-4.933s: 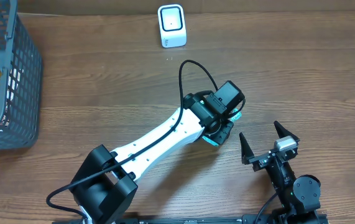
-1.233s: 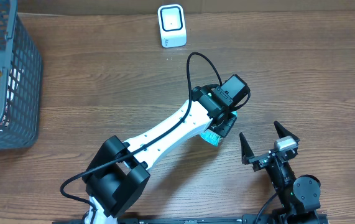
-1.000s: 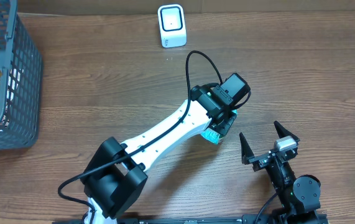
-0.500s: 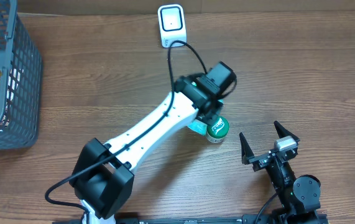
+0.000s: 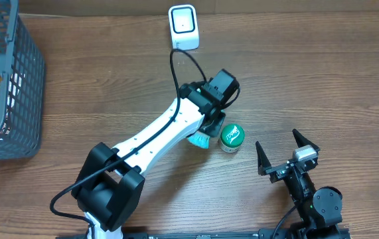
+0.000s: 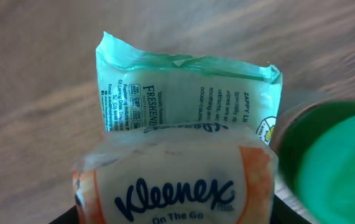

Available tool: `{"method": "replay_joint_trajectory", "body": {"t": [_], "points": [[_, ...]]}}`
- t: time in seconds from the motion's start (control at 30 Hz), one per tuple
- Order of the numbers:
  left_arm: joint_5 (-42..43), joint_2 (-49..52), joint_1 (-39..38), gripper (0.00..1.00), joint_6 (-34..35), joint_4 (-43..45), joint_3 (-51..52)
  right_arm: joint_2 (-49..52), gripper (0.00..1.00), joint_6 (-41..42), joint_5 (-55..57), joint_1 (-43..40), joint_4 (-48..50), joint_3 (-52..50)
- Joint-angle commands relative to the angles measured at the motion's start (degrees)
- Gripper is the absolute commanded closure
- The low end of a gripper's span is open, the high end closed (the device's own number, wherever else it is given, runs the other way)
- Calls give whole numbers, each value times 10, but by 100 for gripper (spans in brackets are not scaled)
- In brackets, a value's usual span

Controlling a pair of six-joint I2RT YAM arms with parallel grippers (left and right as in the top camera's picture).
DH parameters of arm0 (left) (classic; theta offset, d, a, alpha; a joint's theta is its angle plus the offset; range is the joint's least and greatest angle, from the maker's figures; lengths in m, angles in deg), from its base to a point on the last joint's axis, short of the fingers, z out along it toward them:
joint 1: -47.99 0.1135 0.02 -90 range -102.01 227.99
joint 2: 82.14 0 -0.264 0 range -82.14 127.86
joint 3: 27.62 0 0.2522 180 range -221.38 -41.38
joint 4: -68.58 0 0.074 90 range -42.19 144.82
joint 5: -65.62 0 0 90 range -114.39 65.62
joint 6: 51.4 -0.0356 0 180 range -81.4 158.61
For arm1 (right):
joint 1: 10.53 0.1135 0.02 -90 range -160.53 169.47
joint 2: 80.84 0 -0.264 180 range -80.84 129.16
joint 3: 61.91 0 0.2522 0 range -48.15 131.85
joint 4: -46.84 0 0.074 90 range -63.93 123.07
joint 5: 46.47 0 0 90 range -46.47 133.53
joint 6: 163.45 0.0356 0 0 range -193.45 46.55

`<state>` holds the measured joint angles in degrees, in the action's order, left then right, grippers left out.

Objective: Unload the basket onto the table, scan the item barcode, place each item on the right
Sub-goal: 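Lower the items onto the table and open the left gripper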

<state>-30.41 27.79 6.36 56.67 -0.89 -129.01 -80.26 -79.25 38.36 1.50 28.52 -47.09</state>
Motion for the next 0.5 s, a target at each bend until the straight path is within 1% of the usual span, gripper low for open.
{"method": "replay_joint_trajectory", "body": {"t": [0.0, 0.17, 0.3, 0.47], "points": [[24, -9, -4, 52, 28, 12, 36, -3, 0, 2, -2, 2, 2, -6], [103, -9, -6, 51, 27, 67, 74, -3, 0, 2, -2, 2, 2, -6], [175, -9, -6, 51, 27, 101, 86, -3, 0, 2, -2, 2, 2, -6], [211, -9, -8, 51, 28, 118, 86, -3, 0, 2, -2, 2, 2, -6]]}}
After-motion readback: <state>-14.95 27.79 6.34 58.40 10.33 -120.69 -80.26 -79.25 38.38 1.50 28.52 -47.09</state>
